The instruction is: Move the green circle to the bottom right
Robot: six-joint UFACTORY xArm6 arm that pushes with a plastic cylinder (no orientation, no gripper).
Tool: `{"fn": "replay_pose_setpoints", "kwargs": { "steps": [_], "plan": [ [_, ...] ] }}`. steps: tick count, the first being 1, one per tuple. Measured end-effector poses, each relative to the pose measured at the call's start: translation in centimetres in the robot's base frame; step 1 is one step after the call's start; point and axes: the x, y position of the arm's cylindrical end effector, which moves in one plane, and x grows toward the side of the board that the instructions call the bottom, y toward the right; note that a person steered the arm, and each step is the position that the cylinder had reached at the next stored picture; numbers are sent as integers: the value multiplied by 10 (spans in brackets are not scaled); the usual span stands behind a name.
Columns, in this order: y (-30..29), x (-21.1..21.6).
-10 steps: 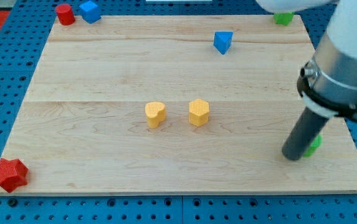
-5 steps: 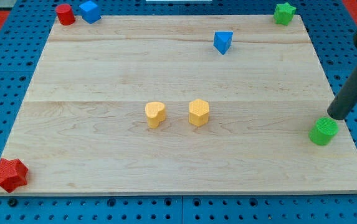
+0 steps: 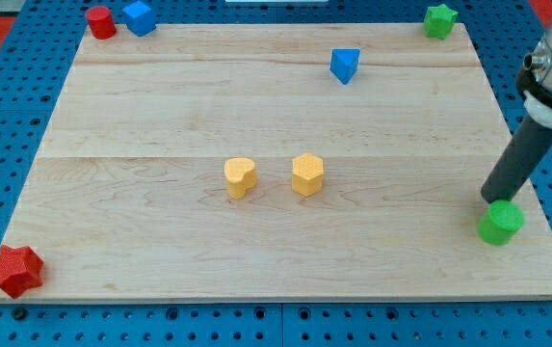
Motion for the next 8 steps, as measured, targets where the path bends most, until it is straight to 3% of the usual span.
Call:
{"fn": "replay_pose_setpoints", "kwargs": {
  "steps": [2, 3, 5, 7, 8],
  "plan": [
    [-33, -2],
    [-33, 18],
    [-14, 42],
    [24, 18],
    [36, 26]
  ]
}}
